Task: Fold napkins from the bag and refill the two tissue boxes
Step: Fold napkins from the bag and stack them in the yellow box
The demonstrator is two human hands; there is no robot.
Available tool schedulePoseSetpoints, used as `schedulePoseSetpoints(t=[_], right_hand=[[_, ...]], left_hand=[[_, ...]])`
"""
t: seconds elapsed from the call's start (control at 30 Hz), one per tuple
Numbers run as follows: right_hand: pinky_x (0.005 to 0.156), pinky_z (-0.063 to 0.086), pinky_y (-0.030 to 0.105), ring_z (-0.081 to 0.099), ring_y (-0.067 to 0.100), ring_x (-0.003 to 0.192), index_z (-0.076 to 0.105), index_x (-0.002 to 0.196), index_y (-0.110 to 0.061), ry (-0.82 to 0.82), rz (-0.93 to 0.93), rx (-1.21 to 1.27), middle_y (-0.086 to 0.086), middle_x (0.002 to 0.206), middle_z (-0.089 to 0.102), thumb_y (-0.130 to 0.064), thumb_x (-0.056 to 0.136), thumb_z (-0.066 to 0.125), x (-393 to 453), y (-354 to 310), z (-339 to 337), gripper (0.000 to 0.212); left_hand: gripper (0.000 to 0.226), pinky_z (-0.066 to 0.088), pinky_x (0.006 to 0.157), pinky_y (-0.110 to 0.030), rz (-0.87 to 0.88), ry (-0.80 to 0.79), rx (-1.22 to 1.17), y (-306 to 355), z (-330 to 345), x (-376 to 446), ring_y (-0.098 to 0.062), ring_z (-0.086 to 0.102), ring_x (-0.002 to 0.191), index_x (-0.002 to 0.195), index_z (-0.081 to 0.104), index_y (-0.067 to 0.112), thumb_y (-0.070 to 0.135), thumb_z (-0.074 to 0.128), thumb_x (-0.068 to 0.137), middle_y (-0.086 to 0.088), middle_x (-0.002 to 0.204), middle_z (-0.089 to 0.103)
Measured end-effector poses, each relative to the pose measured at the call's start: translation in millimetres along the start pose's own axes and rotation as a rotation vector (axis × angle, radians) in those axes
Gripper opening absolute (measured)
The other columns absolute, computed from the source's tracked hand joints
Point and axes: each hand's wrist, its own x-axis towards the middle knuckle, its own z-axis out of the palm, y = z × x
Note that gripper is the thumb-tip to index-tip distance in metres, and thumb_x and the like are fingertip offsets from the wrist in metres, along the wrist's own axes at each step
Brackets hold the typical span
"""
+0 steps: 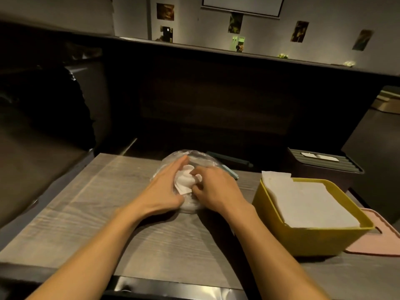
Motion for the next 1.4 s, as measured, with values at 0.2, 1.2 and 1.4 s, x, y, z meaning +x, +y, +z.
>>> schedulePoseSetpoints(t=[0.2, 1.2, 1.4], right_hand=[[0.066, 0.056, 0.025, 0.066, 0.003, 0.081, 0.07, 0.101, -0.034, 0.161, 0.07, 0.613, -0.01, 0.087, 0.07, -0.03, 0.1, 0.063, -6.0, 3.9, 5.0, 0.008], [0.075, 0.052, 0.009, 0.064, -0.006, 0.103, 0.065, 0.127, -0.031, 0.153, 0.16, 1.007, -0.016, 0.116, 0.068, -0.051, 0.101, 0.056, -5.4, -3.5, 0.4, 0.034], [0.075, 0.059, 0.017, 0.067, -0.005, 0.095, 0.07, 0.116, -0.029, 0.292, 0.215, 1.007, -0.014, 0.105, 0.071, -0.031, 0.099, 0.069, -5.5, 0.6, 3.1, 0.018]], left_hand=[[0.103, 0.042, 0.093, -0.003, -0.014, 0.111, -0.113, -2.6, -5.4, -0.2, 0.009, 0.046, 0.125, 0.16, 0.014, 0.037, -0.002, 0.071, 0.084, 0.02, 0.146, 0.039], [0.03, 0.054, 0.1, -0.045, -0.206, 0.194, -0.857, 35.7, -7.9, 0.1, -0.03, 0.069, 0.118, 0.128, 0.07, 0.013, 0.023, 0.056, 0.103, -0.012, 0.124, 0.073], [0.037, 0.058, 0.097, -0.046, -0.254, 0.109, -1.122, 38.2, -8.3, -2.2, -0.03, 0.068, 0.12, 0.132, 0.066, 0.013, 0.033, 0.049, 0.106, -0.014, 0.128, 0.071]])
